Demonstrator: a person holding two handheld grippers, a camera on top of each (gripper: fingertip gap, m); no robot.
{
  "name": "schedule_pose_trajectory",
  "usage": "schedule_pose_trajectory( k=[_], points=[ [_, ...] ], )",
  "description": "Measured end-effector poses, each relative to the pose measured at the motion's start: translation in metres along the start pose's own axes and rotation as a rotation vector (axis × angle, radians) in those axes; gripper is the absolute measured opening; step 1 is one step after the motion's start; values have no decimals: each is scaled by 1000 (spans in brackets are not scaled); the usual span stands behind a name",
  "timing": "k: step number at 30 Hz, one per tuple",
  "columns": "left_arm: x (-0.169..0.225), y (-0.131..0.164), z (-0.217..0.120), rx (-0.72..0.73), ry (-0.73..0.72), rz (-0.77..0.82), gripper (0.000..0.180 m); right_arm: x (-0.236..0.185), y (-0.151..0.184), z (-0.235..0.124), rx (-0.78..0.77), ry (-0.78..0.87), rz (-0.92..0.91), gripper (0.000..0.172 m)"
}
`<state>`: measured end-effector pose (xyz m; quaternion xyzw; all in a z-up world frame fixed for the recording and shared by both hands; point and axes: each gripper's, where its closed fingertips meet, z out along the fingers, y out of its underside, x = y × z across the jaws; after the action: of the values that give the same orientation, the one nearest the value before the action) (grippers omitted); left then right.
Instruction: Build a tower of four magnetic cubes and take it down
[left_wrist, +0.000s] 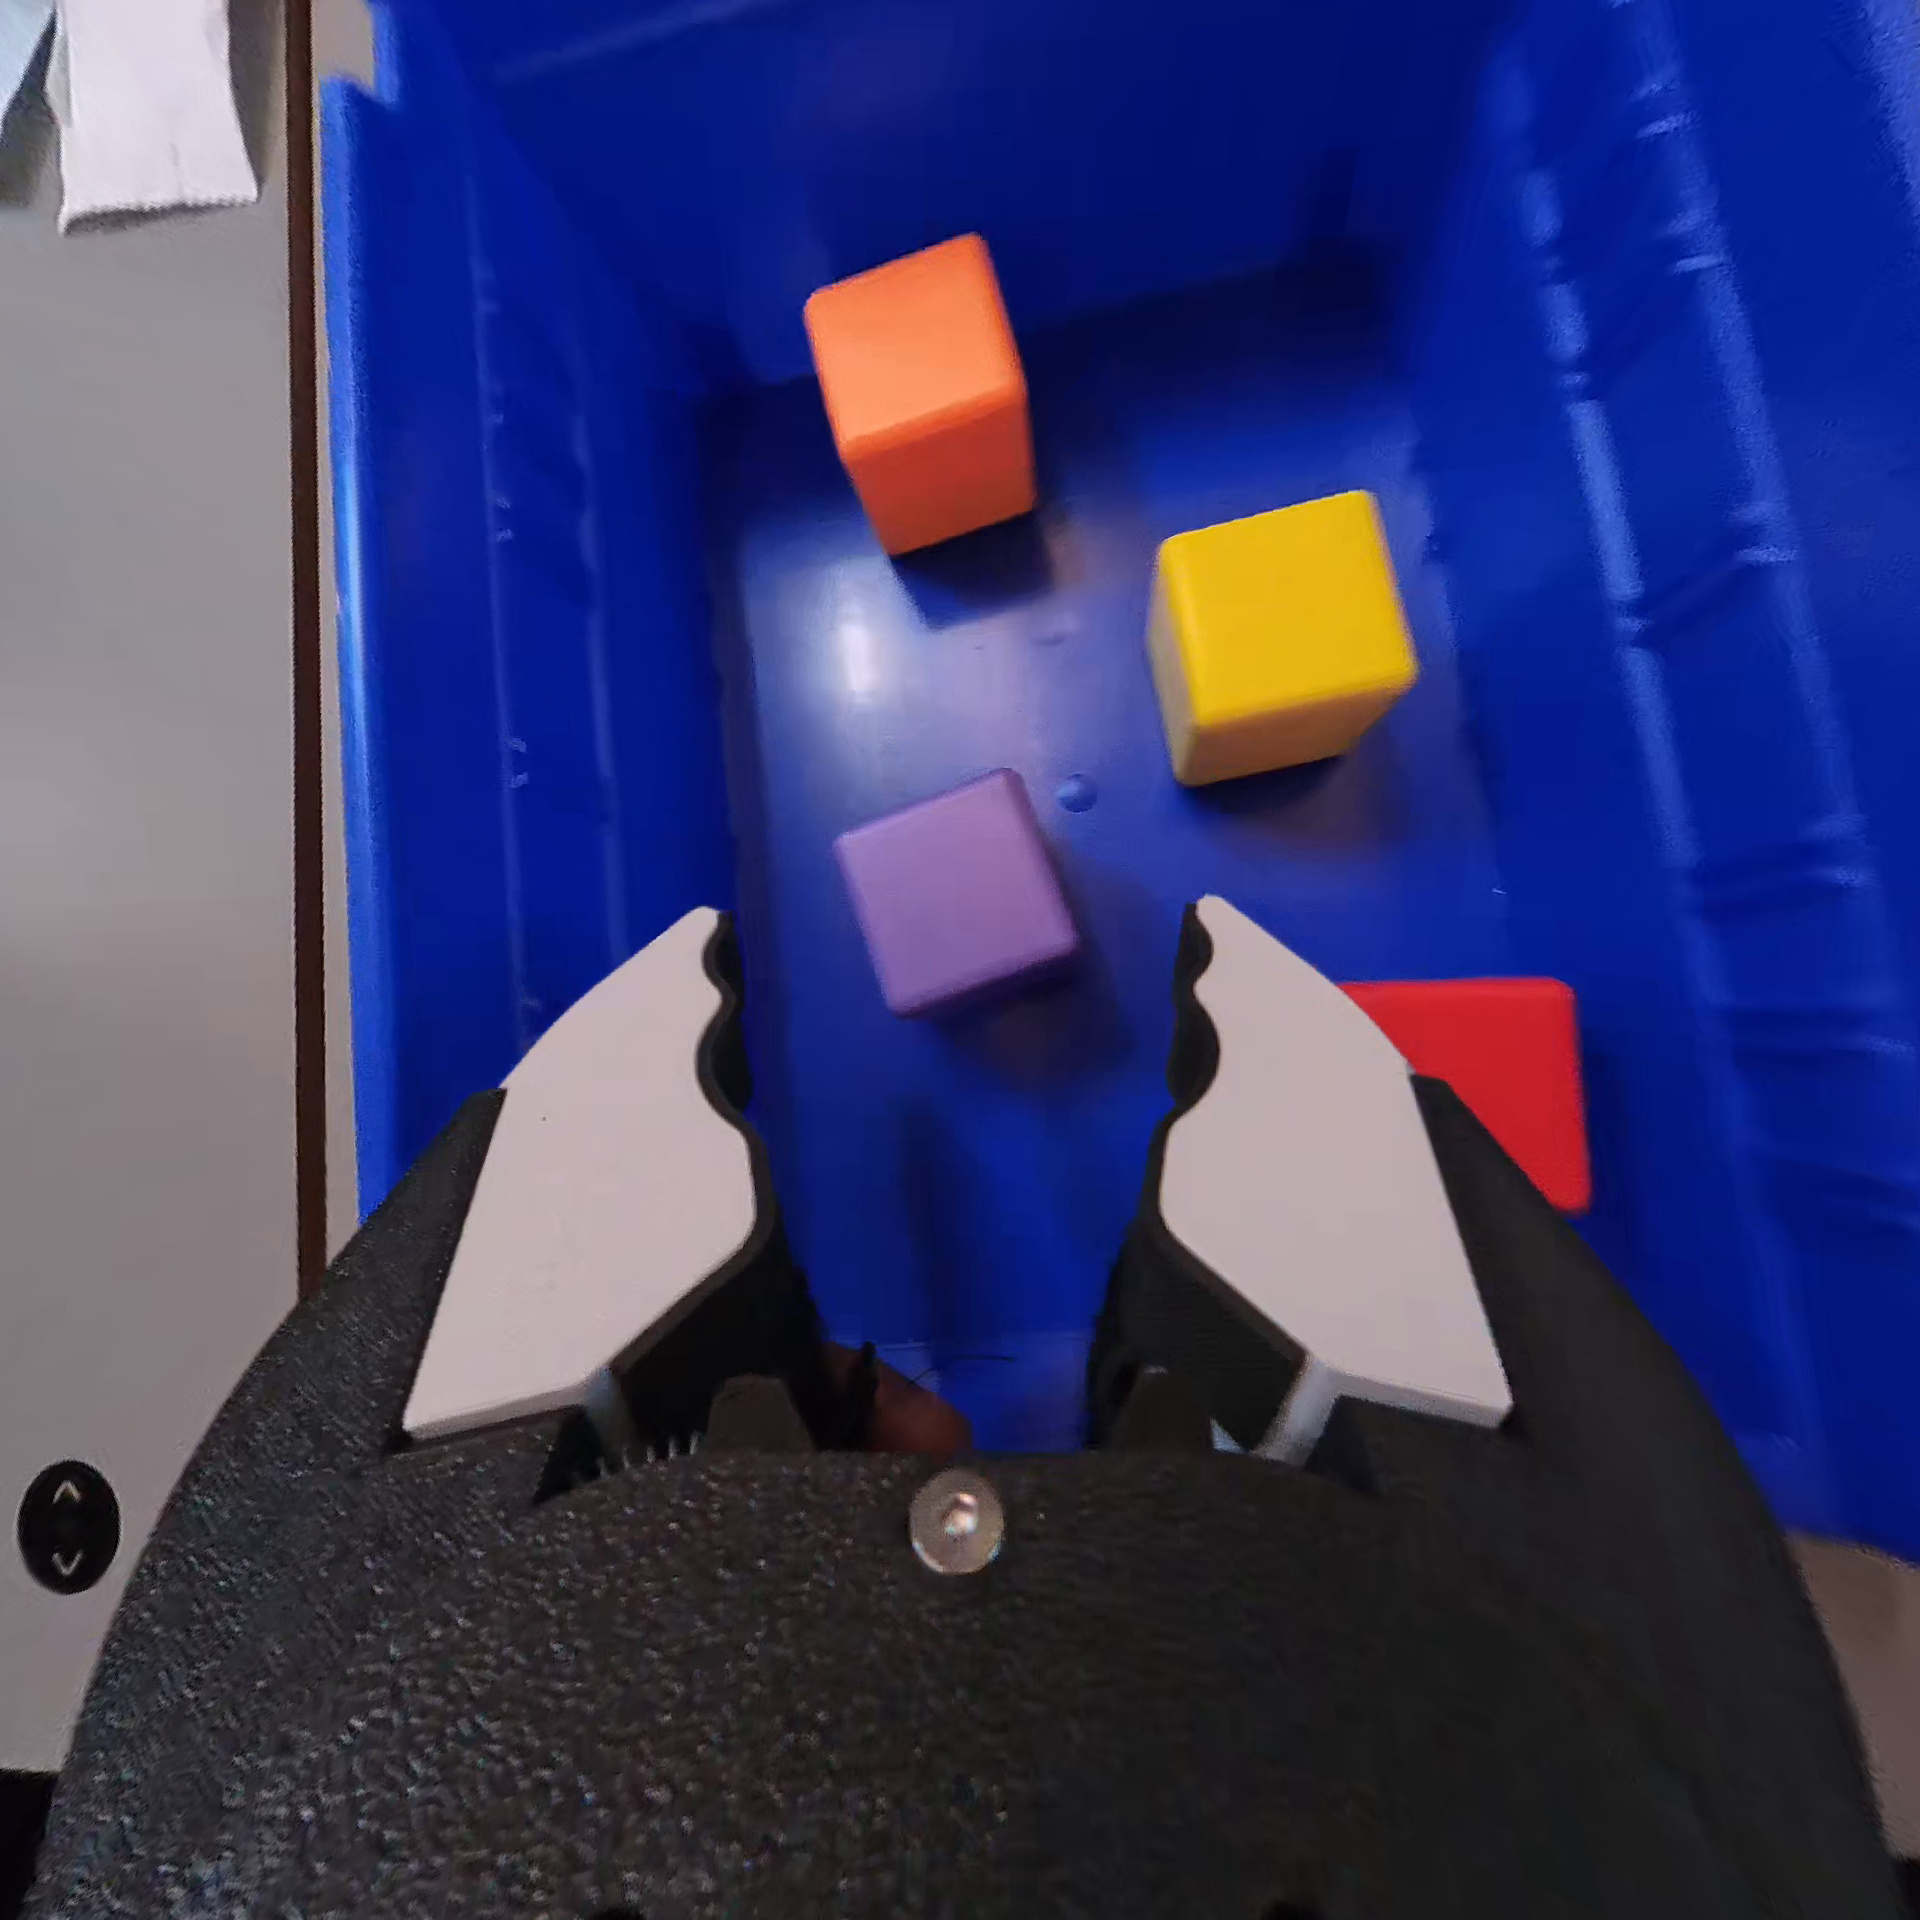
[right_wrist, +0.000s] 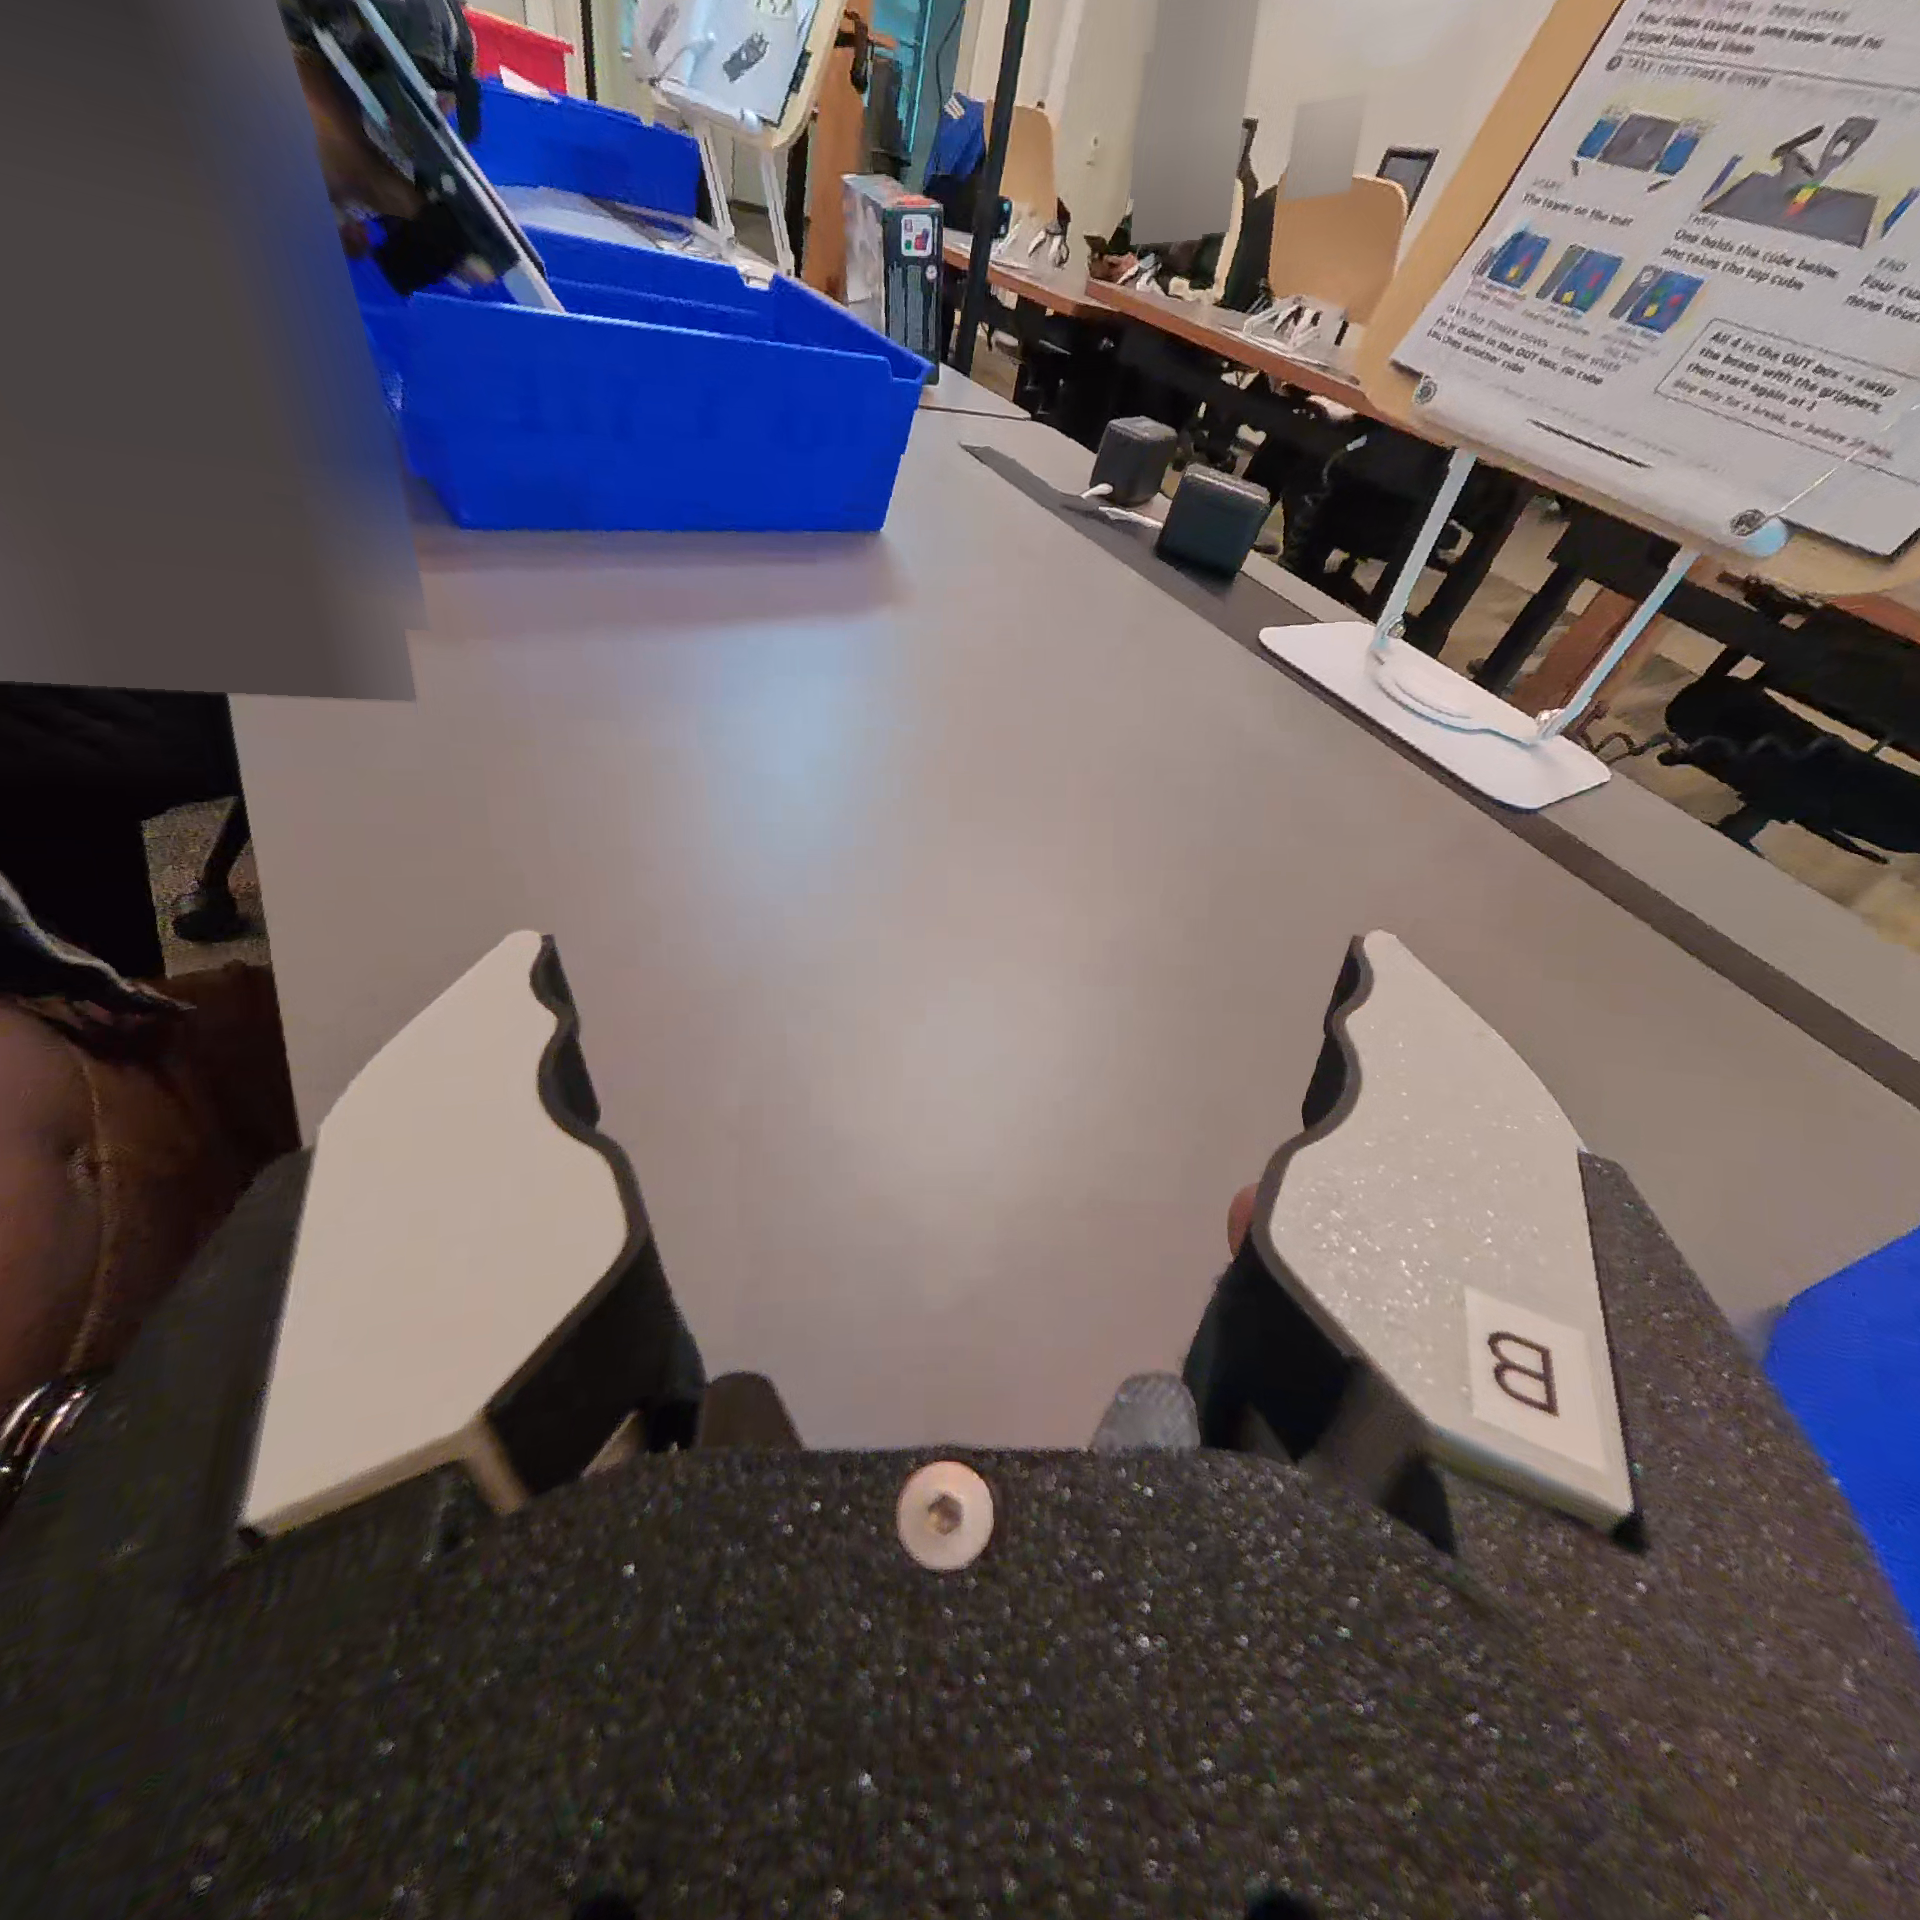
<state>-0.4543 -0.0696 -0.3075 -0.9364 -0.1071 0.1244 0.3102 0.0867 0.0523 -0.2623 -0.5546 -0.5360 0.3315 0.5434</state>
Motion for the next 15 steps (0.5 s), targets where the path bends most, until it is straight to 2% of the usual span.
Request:
schedule_pose_trajectory(
  k=[6,8,9,12,15],
  points=[
    [3,16,33,-116,18,-25,75,6,0,-5,38,11,25,129],
    [2,20,42,-137,35,-28,55,6,4,-4,28,11,22,129],
    [1,17,42,-118,39,-36,54,6,6,-3,18,11,18,129],
    [6,-10,24,92,99,-83,53,4,10,0,-9,8,0,128],
    [29,-51,-23,429,300,-175,53,-2,4,6,10,-21,-15,124]
  ],
)
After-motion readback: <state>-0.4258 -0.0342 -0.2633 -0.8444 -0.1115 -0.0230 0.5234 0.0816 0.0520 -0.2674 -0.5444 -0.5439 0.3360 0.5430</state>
